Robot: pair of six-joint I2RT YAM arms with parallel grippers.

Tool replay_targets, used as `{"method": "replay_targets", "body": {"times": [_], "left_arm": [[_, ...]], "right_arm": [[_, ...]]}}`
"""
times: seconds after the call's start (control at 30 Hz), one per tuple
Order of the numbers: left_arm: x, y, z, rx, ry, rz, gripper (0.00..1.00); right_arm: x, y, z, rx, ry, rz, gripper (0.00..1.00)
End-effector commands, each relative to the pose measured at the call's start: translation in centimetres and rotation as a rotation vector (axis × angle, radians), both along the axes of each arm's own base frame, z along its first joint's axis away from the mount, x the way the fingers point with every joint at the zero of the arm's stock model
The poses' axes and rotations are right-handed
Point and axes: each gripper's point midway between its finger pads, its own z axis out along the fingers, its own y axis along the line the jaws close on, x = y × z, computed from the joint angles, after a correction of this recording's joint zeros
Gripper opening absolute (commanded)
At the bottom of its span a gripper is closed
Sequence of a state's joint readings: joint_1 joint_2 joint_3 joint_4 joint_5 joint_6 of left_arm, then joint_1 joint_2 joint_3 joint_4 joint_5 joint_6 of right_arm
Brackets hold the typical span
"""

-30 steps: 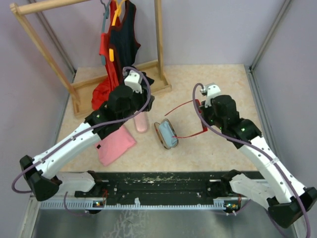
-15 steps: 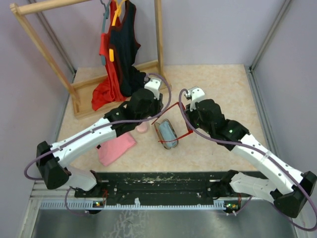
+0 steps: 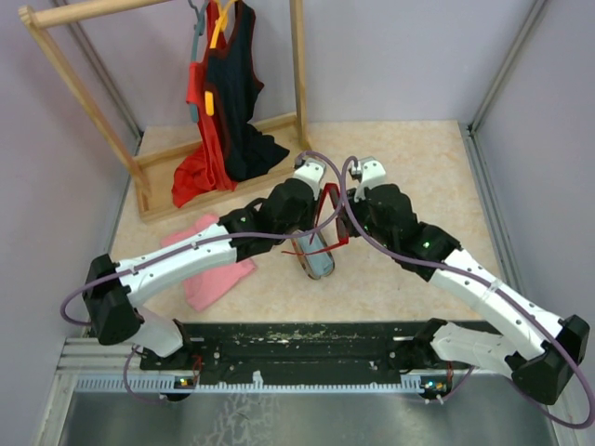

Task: Organize the sunglasses
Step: Fold the sunglasses.

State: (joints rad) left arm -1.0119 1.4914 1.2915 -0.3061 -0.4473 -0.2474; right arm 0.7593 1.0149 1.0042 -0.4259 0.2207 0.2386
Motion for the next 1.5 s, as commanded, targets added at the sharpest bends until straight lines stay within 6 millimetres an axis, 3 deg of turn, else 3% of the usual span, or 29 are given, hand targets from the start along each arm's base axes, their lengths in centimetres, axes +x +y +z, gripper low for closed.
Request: {"method": "replay_targets", "body": {"times": [0.0, 0.27, 0.37, 0.53, 0.63, 0.77, 0.83, 0.97, 1.17, 1.27, 1.47], "left_arm": [[0.1, -1.8, 2.2, -0.080, -0.032, -0.018, 0.30], [0.0, -3.2, 2.0, -0.084, -0.025, -0.051, 0.29], [0.1, -3.0, 2.1, -0.076, -0.030, -0.047, 0.29], [0.2, -0.2, 4.0, -0.061, -0.097, 0.022, 0.30], [-0.7, 1.8, 6.3, -0.089, -0.163, 0.008, 0.31], [-2.8, 3.5, 8.0, -0.127, -0.214, -0.082, 0.28], [-3.9, 3.7, 8.0, -0.139, -0.214, -0.133, 0.20], [-5.8, 3.0, 5.9, -0.134, -0.167, -0.246, 0.01], [-7.0, 0.5, 2.4, -0.146, -0.066, -0.342, 0.00], [-6.2, -0.6, 1.5, -0.138, -0.052, -0.330, 0.00], [-3.6, -2.0, 2.3, -0.125, -0.084, -0.245, 0.00]], "right_arm": [[0.1, 2.3, 1.8, 0.125, -0.028, 0.042, 0.00], [-0.4, 3.6, 1.5, 0.167, -0.009, 0.084, 0.00], [-0.3, 3.0, 1.4, 0.166, -0.009, 0.053, 0.00], [0.8, -1.3, -0.1, 0.060, -0.018, -0.155, 0.00], [1.7, -5.4, -1.2, -0.005, -0.027, -0.354, 0.00], [3.4, -9.7, -1.0, 0.071, -0.023, -0.540, 0.00], [4.3, -11.3, 0.0, 0.122, -0.035, -0.592, 0.00], [5.4, -12.8, 2.7, 0.219, -0.061, -0.631, 0.00], [5.2, -10.9, 5.8, 0.326, -0.097, -0.527, 0.00], [4.6, -9.4, 6.5, 0.365, -0.112, -0.428, 0.00], [3.6, -7.5, 5.4, 0.318, -0.094, -0.277, 0.00]]}}
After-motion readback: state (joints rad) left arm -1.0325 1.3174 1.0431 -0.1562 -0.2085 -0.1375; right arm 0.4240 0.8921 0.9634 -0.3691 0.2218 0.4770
